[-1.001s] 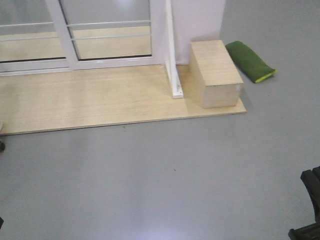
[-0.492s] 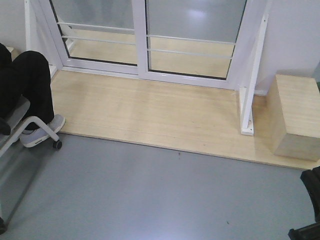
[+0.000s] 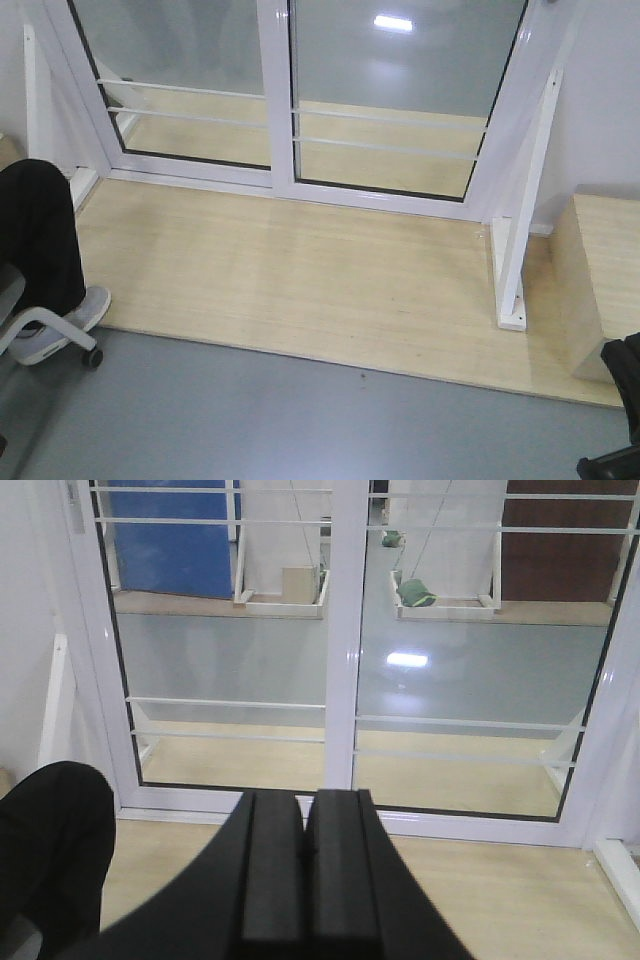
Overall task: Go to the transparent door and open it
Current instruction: 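Drive forward up to the white-framed glass sliding door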
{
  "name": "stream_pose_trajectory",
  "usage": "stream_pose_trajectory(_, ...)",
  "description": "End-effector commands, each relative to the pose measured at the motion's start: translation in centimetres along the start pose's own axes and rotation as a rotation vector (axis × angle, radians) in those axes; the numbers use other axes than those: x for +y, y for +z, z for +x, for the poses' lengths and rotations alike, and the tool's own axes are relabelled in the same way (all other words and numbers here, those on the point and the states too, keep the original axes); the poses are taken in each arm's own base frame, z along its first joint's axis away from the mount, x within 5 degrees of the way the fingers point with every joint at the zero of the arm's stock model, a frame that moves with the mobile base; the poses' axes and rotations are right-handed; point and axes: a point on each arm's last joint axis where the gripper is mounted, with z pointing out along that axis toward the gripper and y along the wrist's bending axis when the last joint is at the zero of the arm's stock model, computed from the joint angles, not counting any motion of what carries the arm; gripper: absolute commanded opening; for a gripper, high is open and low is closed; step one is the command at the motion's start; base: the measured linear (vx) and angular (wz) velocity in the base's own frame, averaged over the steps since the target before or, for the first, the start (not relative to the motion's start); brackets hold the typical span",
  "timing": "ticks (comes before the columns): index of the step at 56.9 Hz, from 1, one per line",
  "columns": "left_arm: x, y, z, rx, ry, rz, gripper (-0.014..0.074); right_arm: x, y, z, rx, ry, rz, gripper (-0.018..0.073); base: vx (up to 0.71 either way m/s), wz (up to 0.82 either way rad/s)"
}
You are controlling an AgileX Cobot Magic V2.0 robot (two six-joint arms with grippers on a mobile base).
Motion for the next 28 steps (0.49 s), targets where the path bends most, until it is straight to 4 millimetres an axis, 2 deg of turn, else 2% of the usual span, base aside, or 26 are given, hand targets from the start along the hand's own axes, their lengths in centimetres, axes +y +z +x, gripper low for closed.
stream_pose_trajectory(1,0.04,-0.31,-1.52,-0.114,-0.007,-0.003,-0.0006,-0.22,-0.13,-0.7,-0.087,-0.008,0.029,-0.0006,0.43,-0.17)
stream_pose_trajectory(28,0.04,-0.31,-1.52,-0.114,-0.007,-0.003,-0.0006,-0.22,-0.13,-0.7,-0.087,-0.008,0.029,-0.0006,0.44,-0.18)
